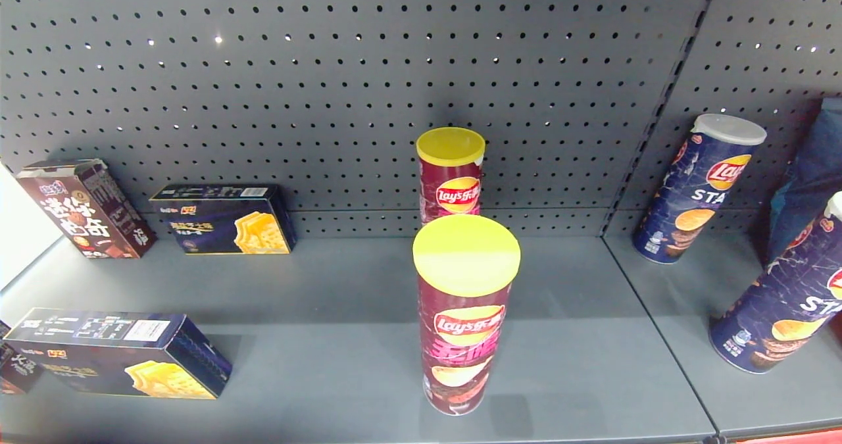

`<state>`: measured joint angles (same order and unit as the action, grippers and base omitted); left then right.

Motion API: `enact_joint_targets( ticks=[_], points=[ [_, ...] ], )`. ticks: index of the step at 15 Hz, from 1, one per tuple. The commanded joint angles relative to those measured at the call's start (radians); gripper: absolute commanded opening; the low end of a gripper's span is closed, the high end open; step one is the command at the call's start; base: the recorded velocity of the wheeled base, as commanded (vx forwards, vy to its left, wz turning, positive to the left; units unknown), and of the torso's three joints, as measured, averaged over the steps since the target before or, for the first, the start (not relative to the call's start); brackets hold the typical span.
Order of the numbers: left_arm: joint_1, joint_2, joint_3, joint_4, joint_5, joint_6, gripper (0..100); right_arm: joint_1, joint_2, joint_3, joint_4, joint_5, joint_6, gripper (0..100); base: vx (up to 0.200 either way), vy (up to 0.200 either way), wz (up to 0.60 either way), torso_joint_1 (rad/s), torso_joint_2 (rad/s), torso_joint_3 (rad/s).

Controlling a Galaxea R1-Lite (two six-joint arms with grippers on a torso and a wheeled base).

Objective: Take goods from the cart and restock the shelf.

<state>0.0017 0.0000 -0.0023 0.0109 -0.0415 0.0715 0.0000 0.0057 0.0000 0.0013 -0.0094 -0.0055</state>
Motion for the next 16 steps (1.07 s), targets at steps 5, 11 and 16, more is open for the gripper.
enact_joint_targets(
  ticks=[5,11,16],
  points=[
    [-0.002,0.002,0.002,-0.005,0.022,0.005,100,0.000,0.002,0.000,0.000,0.000,-0.001,100,0.000,0.000,0.00,0.000,0.00,0.000],
    [-0.002,0.002,0.002,-0.005,0.018,0.004,100,0.000,0.002,0.000,0.000,0.000,-0.001,100,-0.033,0.000,0.00,0.000,0.00,0.000],
    [0.000,0.002,0.002,-0.006,0.018,0.001,100,0.000,0.002,0.000,0.000,0.000,-0.001,100,0.000,0.000,0.00,0.000,0.00,0.000]
  ],
)
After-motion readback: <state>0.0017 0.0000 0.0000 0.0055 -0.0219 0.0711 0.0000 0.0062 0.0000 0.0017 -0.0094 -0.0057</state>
